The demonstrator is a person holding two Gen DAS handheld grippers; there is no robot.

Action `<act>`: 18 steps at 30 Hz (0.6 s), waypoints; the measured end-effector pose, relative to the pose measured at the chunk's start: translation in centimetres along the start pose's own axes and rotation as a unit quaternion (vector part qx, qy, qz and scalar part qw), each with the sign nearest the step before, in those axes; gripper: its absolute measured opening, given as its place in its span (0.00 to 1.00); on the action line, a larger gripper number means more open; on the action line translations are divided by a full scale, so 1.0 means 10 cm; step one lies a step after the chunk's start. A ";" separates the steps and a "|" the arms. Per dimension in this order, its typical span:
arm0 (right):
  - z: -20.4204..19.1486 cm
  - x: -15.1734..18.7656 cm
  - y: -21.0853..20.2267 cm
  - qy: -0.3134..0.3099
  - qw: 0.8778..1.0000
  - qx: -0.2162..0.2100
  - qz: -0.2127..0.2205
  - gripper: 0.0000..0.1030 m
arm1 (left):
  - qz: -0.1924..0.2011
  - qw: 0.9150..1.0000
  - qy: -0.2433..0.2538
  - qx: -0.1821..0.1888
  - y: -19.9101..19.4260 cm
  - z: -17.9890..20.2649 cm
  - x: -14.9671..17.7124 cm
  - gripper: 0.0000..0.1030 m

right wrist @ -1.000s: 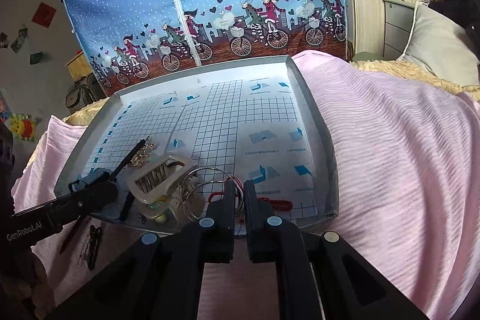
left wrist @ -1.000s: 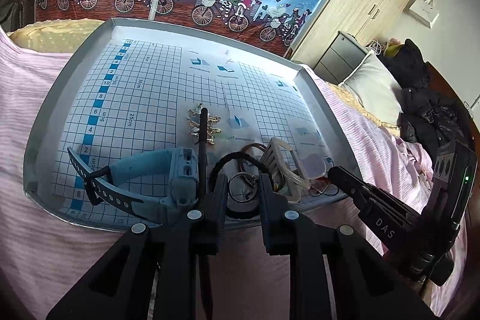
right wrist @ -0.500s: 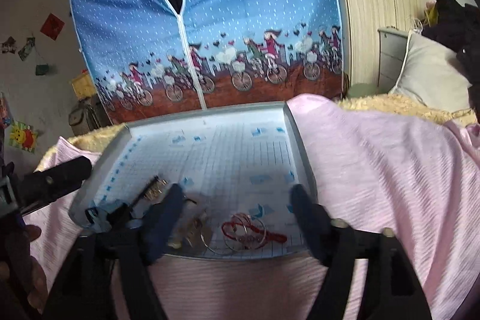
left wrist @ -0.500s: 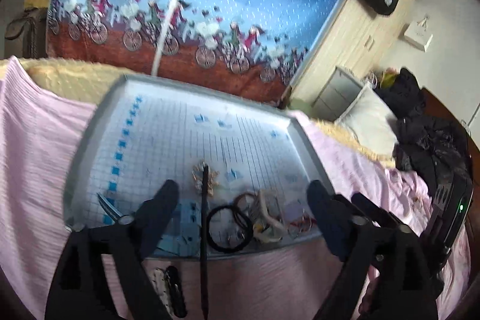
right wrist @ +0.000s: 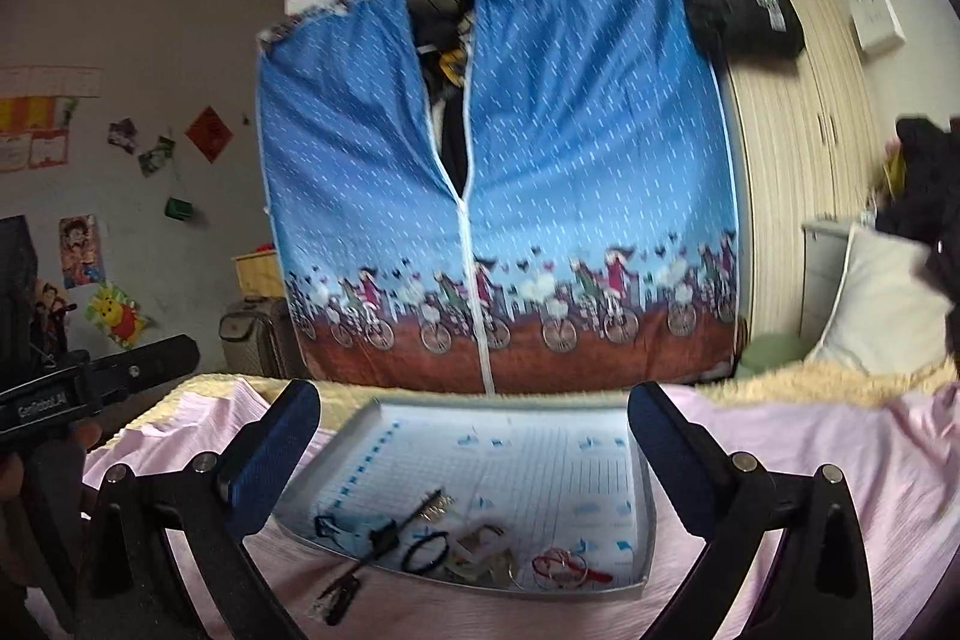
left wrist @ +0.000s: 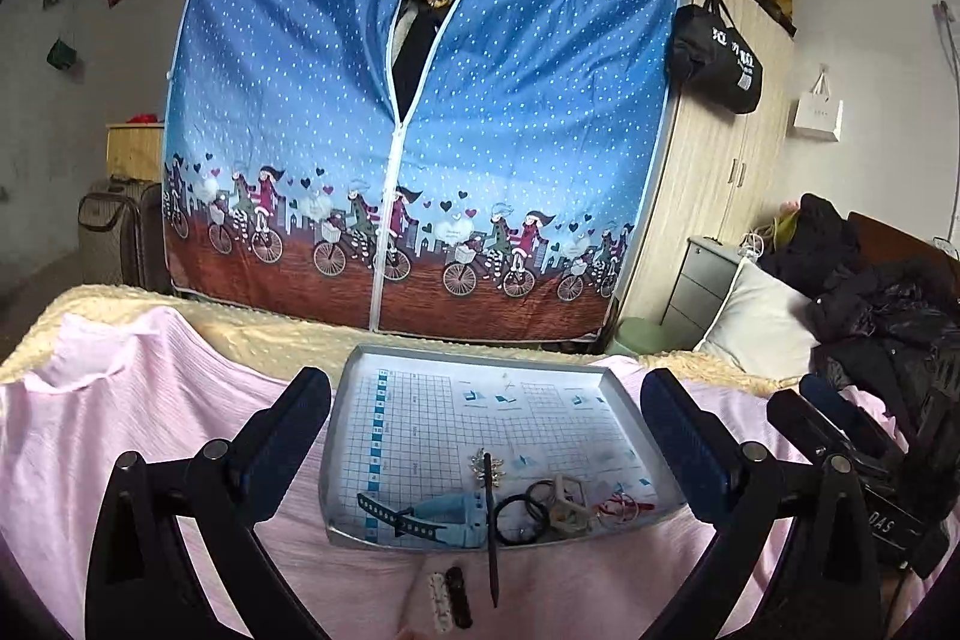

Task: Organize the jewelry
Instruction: 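Withdraw both tools from the tray toward the white and black hair clips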

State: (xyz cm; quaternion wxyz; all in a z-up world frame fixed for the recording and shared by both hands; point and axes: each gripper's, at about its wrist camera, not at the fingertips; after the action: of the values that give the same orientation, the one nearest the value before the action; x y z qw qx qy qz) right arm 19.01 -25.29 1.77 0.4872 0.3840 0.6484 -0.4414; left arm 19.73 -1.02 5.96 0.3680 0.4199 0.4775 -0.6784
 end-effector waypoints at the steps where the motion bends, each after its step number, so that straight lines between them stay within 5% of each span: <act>1: -0.06 -0.05 -0.09 -0.009 1.000 0.000 0.011 1.00 | 0.003 1.000 -0.005 0.005 -0.05 0.03 0.01 0.98; 6: -0.21 -0.17 -0.42 -0.027 0.999 0.003 0.047 1.00 | 0.003 0.999 -0.041 0.016 -0.38 0.07 -0.01 0.98; 12: -0.26 -0.18 -0.65 -0.014 0.999 -0.004 0.041 1.00 | 0.015 0.999 -0.033 -0.004 -0.77 0.09 0.11 0.98; 18: -0.34 -0.12 -0.84 -0.020 0.999 -0.002 0.028 1.00 | -0.018 0.999 -0.007 -0.027 -0.92 0.06 0.21 0.98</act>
State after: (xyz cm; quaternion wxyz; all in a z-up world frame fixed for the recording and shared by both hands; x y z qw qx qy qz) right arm 10.54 -24.78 5.08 0.5129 0.3922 0.6285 -0.4336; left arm 10.46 0.71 7.24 0.3708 0.3963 0.5002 -0.6747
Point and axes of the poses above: each gripper's, at about its wrist camera, not at the fingertips, and y roughly the way its jaws point, z to its right, x to its underside
